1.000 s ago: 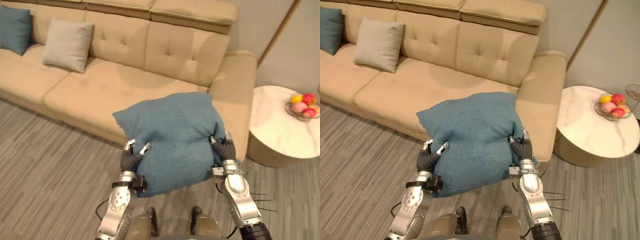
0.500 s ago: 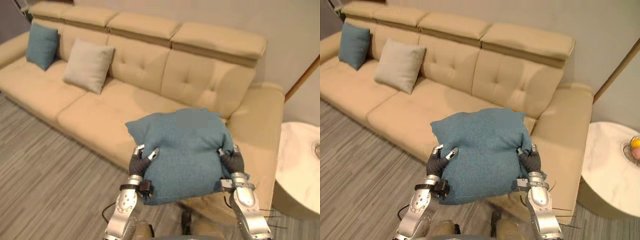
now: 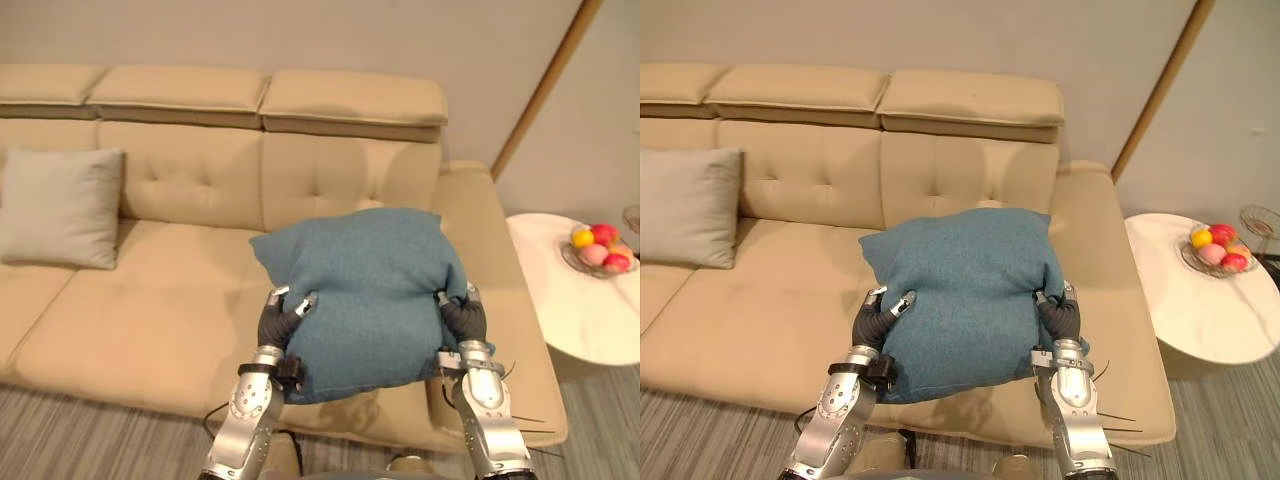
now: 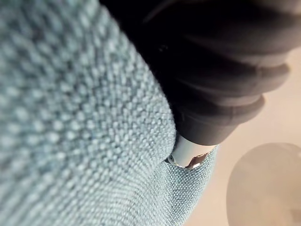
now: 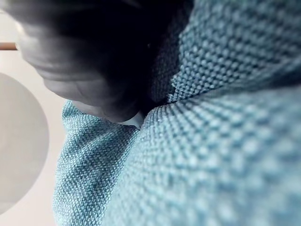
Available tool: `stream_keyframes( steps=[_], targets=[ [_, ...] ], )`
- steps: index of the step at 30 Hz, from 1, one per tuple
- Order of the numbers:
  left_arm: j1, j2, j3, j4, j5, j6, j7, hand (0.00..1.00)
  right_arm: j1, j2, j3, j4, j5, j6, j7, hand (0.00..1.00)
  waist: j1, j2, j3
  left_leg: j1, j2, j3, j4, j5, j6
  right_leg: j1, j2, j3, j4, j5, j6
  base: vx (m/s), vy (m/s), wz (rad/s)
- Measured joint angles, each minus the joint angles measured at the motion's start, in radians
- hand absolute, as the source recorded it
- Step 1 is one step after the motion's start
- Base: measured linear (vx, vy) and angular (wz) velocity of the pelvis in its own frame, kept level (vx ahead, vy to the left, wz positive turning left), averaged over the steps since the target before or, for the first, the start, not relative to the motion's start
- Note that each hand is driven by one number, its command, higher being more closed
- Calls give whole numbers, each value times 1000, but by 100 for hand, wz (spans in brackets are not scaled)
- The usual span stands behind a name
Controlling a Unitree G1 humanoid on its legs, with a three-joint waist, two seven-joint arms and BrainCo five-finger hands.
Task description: Pick up cushions and gather them together orderly.
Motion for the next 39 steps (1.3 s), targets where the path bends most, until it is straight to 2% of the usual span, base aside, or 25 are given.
stream_keyframes(
  steps=[2, 3, 4, 5, 6, 7, 9, 12, 17, 18, 21, 23, 25, 26, 27, 29, 30, 31, 35, 39],
  targets=[
    [10, 10, 32, 0, 5, 1, 0, 100, -48, 8, 24, 56, -22, 0, 2, 100, -1, 0, 1, 52, -12, 89, -60, 12, 25, -105, -42, -184, 125, 21, -14, 65, 207, -108],
    [13, 13, 32, 0, 5, 1, 0, 100, -52, 11, 24, 73, -25, 1, 2, 100, -5, 3, 2, 67, -15, 90, -76, 16, 32, -115, -40, -220, 142, 5, -16, 94, 106, -52],
    [21, 16, 33, 0, 10, 1, 0, 100, -49, 14, 27, 93, -26, 2, 3, 100, -14, 6, 4, 97, -17, 96, -106, 26, 39, -114, -16, -272, 142, -28, -39, 124, 71, -10],
    [26, 17, 33, 0, 18, 2, 0, 100, -48, 17, 34, 100, -29, 3, 3, 100, -20, 2, 2, 107, -23, 92, -109, 31, 35, -112, 25, -293, 104, -15, -69, 115, 13, 9],
    [23, 11, 33, 6, 20, 2, 0, 100, -49, 9, 34, 100, -33, 3, 3, 100, -27, 7, 4, 106, -28, 77, -108, 31, 35, -109, 34, -291, 99, -9, -82, 118, -12, 26],
    [25, -3, 33, 9, 37, 5, 0, 100, -49, -8, 34, 100, -33, 3, 3, 100, -29, 25, 0, 105, -26, 57, -120, 36, 27, -95, 42, -301, 70, 9, -87, 122, -25, 17],
    [24, -8, 39, 9, 51, 4, 0, 100, -51, -13, 41, 100, -33, 4, 3, 100, -15, 39, -7, 106, -21, 43, -152, 45, 14, -67, 58, -308, 2, 35, -86, 109, -40, 3],
    [21, -6, 51, 9, 84, 4, 3, 100, -53, -9, 45, 100, -34, 4, 2, 100, -5, 36, -8, 134, -24, 29, -247, 94, 3, -11, 71, -325, -127, 94, -100, 82, -44, 9],
    [-43, 2, 65, 38, 114, 1, 81, 100, -156, -12, 84, 134, -35, 7, -29, 100, 9, 34, -4, 112, -28, 29, -344, 164, -6, -18, 74, -334, -246, 174, -117, -3, -30, 2],
    [-99, 6, 66, 71, 114, -2, 99, 100, -209, -12, 84, 162, -35, 7, -45, 100, 22, 37, 8, 92, -25, 28, -341, 169, -7, -34, 78, -337, -254, 185, -122, -144, -35, 4],
    [-375, 46, 112, 172, 115, -7, 185, 100, -510, -12, 82, 286, -61, 9, -129, 100, 29, 39, 99, -51, -24, 14, -319, 221, -3, -161, 83, -351, -250, 240, -130, -258, -29, 10],
    [-642, 111, 145, 252, 115, -5, 248, 100, -768, -13, 42, 350, -93, 23, -195, 100, 50, 39, 182, -166, -21, 1, -320, 272, -3, -272, 88, -351, -250, 289, -140, -356, -37, 8],
    [-777, 151, 151, 281, 115, -6, 287, 100, -888, -11, 1, 371, -113, 32, -230, 100, 61, 39, 220, -211, -20, -5, -325, 293, -7, -318, 91, -352, -250, 308, -142, -277, -39, 6],
    [-930, 180, 163, 327, 115, -7, 322, 100, -1008, -11, -44, 392, -127, 34, -269, 100, 78, 38, 248, -250, -21, -9, -344, 321, -6, -363, 94, -353, -251, 327, -147, -229, -41, 9],
    [-982, 191, 165, 346, 115, -8, 332, 100, -1052, -10, -58, 404, -136, 34, -284, 100, 79, 38, 252, -266, -23, -12, -352, 333, -5, -381, 95, -355, -253, 334, -147, -182, -46, 14],
    [-1208, 234, 171, 472, 115, -15, 353, 100, -1248, -13, -113, 505, -153, 33, -331, 100, 74, 37, 266, -318, -33, -26, -398, 389, -1, -439, 89, -368, -267, 363, -151, -132, -29, 19],
    [-1265, 240, 174, 511, 114, -17, 354, 0, -1297, -14, -125, 540, -153, 33, -342, 100, 73, 37, 266, -330, -35, -29, -411, 403, -1, -450, 89, -374, -278, 374, -154, -120, -11, 21],
    [-1381, 250, 174, 585, 114, -19, 362, 0, -1390, -23, -149, 600, -152, 33, -365, 0, 67, 37, 266, -356, -42, -36, -445, 433, 1, -475, 90, -381, -301, 395, -154, -109, -10, 19],
    [-1591, 275, 208, 739, 114, -24, 378, 0, -1550, -62, -159, 715, -150, 31, -419, 0, 34, 32, 294, -393, -55, -54, -539, 501, 3, -519, 92, -404, -356, 435, -159, -68, -1, 16],
    [-1692, 281, 217, 898, 80, -26, 373, 0, -1658, -113, -153, 889, -81, 30, -394, 0, 23, 28, 305, -436, -60, -59, -594, 540, 7, -578, 95, -410, -365, 449, -159, 2, 44, 4]
  ],
)
